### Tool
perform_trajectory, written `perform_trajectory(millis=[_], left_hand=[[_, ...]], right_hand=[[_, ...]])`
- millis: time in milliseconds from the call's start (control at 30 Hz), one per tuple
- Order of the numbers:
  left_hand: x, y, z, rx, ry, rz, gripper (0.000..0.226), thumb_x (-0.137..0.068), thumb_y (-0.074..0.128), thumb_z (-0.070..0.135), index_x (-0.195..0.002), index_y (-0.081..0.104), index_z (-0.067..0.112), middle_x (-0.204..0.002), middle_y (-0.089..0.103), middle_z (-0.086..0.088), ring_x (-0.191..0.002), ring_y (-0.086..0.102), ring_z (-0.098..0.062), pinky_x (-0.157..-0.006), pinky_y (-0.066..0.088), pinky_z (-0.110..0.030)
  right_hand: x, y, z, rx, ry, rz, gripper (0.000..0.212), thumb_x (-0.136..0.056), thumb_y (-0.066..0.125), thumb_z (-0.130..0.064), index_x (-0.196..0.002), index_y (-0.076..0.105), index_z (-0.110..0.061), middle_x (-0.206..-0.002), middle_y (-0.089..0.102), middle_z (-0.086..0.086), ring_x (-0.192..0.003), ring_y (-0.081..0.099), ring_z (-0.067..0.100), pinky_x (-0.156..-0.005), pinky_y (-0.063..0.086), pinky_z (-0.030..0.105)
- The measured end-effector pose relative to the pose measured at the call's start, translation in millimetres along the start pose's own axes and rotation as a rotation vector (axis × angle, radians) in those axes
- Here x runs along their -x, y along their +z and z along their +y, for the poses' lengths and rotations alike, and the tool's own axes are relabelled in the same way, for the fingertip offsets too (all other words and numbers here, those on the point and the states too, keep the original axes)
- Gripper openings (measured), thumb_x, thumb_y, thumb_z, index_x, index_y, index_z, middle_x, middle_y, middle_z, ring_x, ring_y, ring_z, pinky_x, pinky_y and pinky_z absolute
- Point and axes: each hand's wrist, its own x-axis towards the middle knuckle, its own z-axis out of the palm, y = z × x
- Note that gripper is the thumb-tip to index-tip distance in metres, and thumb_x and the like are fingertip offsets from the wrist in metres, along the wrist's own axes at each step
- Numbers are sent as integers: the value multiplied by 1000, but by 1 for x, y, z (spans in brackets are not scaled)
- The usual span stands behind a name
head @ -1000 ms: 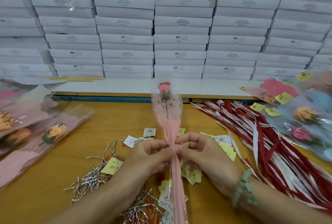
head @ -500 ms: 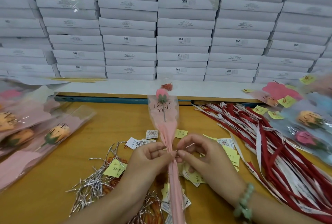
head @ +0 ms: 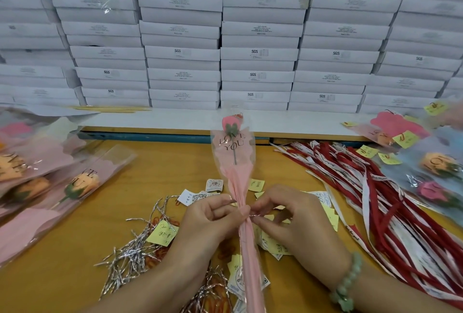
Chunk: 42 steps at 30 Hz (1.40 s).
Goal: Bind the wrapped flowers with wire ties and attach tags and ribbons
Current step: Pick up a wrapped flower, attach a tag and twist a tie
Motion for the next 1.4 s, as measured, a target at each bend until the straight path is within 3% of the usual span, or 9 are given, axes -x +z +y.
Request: perform_trajectory(millis=[233, 367, 500, 600, 733, 800, 967, 1133, 1400], left_hand=[[1, -2, 2, 10, -15, -32, 57, -64, 81, 19, -113, 62, -4, -96, 73, -23, -86, 71, -27, -86, 58, -33], [2, 0, 2, -24, 4, -34, 52, -66, 80, 21, -111, 65, -1, -90, 72, -18, -82, 69, -22, -85, 57, -36], [4, 1, 3, -63, 48, -74, 36, -64, 81, 28, -95, 75, 10, -90, 71, -8, -85, 70, -18, -73, 57, -27], [3, 0, 5, -80, 54, -80, 38, -65, 85, 28, -97, 75, 9, -96, 70, -11, -86, 71, -22, -76, 59, -33], [2, 1, 4, -83, 56, -74, 37, -66, 84, 25, -97, 74, 8, -96, 69, -12, -85, 70, -24, -84, 57, -41], [1, 0, 4, -73, 56, -71, 38, -65, 84, 26, -97, 74, 7, -94, 69, -12, -86, 70, -24, -86, 57, -41], [2, 0, 6, -66, 61, -112, 38, -68, 87, 25, -98, 74, 5, -91, 69, -19, -86, 69, -27, -80, 58, -36], [1, 1, 7, -28, 59, -84, 41, -69, 84, 25, -100, 72, 1, -94, 68, -23, -84, 68, -27, -75, 57, -34], [1, 1, 8, 34, 32, -80, 42, -62, 82, 23, -96, 73, 1, -85, 66, -17, -76, 67, -20, -67, 55, -25]], right_hand=[[-1, -7, -1, 225, -198, -50, 8, -81, 73, -19, -84, 77, -13, -81, 72, -5, -74, 66, 7, -67, 55, 25], [-1, -7, -3, 138, -126, -39, 4, -82, 75, -17, -83, 77, -15, -76, 68, -14, -75, 63, 4, -66, 48, 14], [-3, -5, -6, -150, 155, -38, 8, -86, 70, -12, -79, 72, -14, -62, 64, -10, -58, 60, 4, -53, 47, 16], [-4, -3, -10, -524, 469, -118, 12, -92, 62, -9, -83, 67, -4, -62, 61, 0, -48, 52, 10, -43, 44, 22], [-7, 0, -16, -1234, 973, -181, 8, -87, 59, -3, -92, 63, 0, -63, 55, 5, -46, 49, 6, -36, 38, 15], [-9, -1, -17, -1351, 1034, -201, 18, -79, 62, -4, -96, 62, -1, -64, 54, 6, -46, 49, 6, -36, 40, 14], [-7, -3, -13, -958, 753, -178, 2, -91, 59, -4, -92, 60, -1, -65, 59, 6, -54, 51, 10, -45, 46, 19], [-4, -6, -12, -556, 431, -78, 4, -84, 71, -6, -88, 69, -5, -77, 72, 11, -67, 68, 17, -53, 54, 23], [-1, -3, -11, -235, 242, -9, 10, -80, 76, -6, -85, 77, -15, -73, 72, -8, -70, 68, 1, -67, 55, 20]])
